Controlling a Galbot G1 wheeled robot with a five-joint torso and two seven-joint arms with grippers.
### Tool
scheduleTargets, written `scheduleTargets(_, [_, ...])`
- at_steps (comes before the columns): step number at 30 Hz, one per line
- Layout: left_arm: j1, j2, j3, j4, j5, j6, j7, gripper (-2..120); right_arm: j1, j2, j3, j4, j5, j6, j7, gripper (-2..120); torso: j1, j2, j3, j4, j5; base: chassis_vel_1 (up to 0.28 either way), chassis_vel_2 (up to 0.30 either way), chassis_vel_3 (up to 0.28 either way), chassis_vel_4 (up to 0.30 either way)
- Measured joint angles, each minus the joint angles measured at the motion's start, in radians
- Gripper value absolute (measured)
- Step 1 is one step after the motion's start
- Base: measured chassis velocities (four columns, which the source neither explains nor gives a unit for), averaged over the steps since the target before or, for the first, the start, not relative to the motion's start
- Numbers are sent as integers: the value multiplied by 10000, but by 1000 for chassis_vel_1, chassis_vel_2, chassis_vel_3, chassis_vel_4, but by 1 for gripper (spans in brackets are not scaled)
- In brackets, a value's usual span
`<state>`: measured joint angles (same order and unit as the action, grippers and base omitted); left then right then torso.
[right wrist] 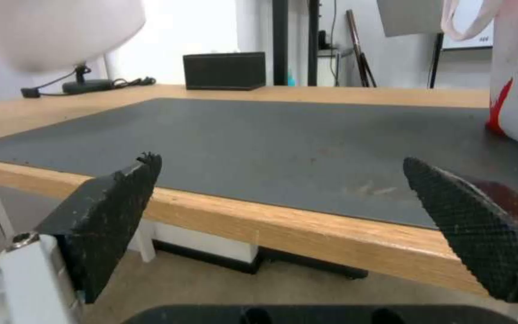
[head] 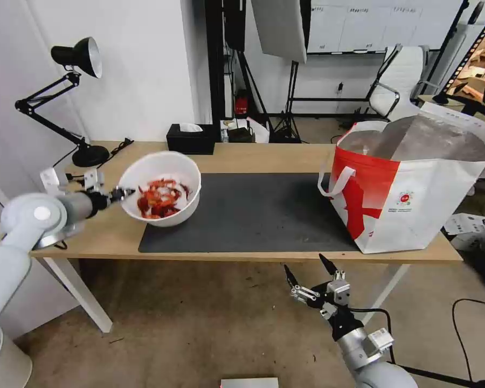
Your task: Pick up the trash from the table and place it into the takeout bag.
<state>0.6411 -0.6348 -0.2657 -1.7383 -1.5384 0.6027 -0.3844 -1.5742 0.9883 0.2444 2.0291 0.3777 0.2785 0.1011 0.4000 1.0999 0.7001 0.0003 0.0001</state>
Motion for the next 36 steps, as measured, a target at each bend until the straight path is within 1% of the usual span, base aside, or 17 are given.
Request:
scheduleTargets(3, [-1662, -56, 1214, -93, 81, -308, -6, 0, 0, 0, 0, 0, 0, 0, -1, 100, 0, 0, -1, -2, 2, 0, 0, 0, 0])
scheduleTargets(4, [-1662, -56, 1214, -93, 81, -308, -6, 0, 0, 0, 0, 0, 0, 0, -1, 100, 0, 0, -1, -2, 2, 0, 0, 0, 0])
scheduleTargets(7, [-2620, -280, 1922, -74, 24, -372, -53, 0, 1, 0, 0, 0, 3, 0, 3, 100, 1, 0, 0, -1, 1, 0, 0, 0, 0])
scheduleTargets(10, [-4868, -1249, 4033, 428, -352, -430, -447, 0, 0, -1, 0, 0, 2, 0, 1, 100, 1, 0, 1, -3, -3, 0, 0, 0, 0])
scheduleTargets(11, [-5354, -1487, 4453, 624, -412, -464, -483, 0, 1, 0, 0, 0, 2, 0, 2, 100, 1, -1, 1, -4, -3, 0, 0, 0, 0])
scheduleTargets(12, [-5354, -1487, 4453, 624, -412, -464, -483, 0, 1, 0, 0, 0, 2, 0, 2, 100, 1, -1, 1, -4, -3, 0, 0, 0, 0])
scheduleTargets(15, [-7182, -2765, 5798, 1544, -515, -611, -621, 0, 1, -1, 0, -1, 0, -1, 0, 100, 2, 0, 0, -6, 3, 0, 0, 0, 0])
scheduleTargets(16, [-7182, -2765, 5798, 1544, -515, -611, -621, 0, 1, -1, 0, -1, 0, -1, 0, 100, 2, 0, 0, -6, 3, 0, 0, 0, 0])
scheduleTargets(19, [-8192, -4077, 6534, 2346, -554, -650, -700, 0, 1, -1, 0, -1, -1, -1, 0, 100, 2, 0, 0, -5, 5, 0, 0, 0, 0])
scheduleTargets(20, [-8192, -4077, 6534, 2346, -554, -650, -700, 0, 1, -1, 0, -1, -1, -1, 0, 100, 2, 0, 0, -5, 5, 0, 0, 0, 0])
scheduleTargets(24, [-8993, -5866, 7138, 3851, -435, -661, -754, 0, 2, -1, 0, 0, -2, 0, 0, 100, 3, 0, 0, -6, 4, 0, 0, 0, 0])
scheduleTargets(25, [-8993, -5866, 7138, 3851, -435, -661, -754, 0, 2, -1, 0, 0, -2, 0, 0, 100, 3, 0, 0, -6, 4, 0, 0, 0, 0])
scheduleTargets(28, [-9370, -6947, 7323, 4998, -251, -661, -682, 0, 1, -1, -1, 0, -2, -1, -1, 100, 2, -1, 0, -3, 2, 0, 0, 0, 0])
scheduleTargets(29, [-9370, -6947, 7323, 4998, -251, -661, -682, 0, 1, -1, -1, 0, -2, -1, -1, 100, 2, -1, 0, -3, 2, 0, 0, 0, 0])
scheduleTargets(32, [-9632, -7856, 7339, 5990, -44, -693, -451, 0, 1, -1, 0, -1, -2, 0, 0, 100, 2, 0, 0, -3, 3, 0, 0, 0, 0])
scheduleTargets(33, [-9632, -7856, 7339, 5990, -44, -693, -451, 0, 1, -1, 0, -1, -2, 0, 0, 100, 2, 0, 0, -3, 3, 0, 0, 0, 0])
scheduleTargets(36, [-9740, -8657, 7100, 6624, 50, -800, -221, 0, 1, -1, 0, 0, -1, 0, -1, 100, 2, 0, -1, 0, 1, 0, 0, 0, 0])
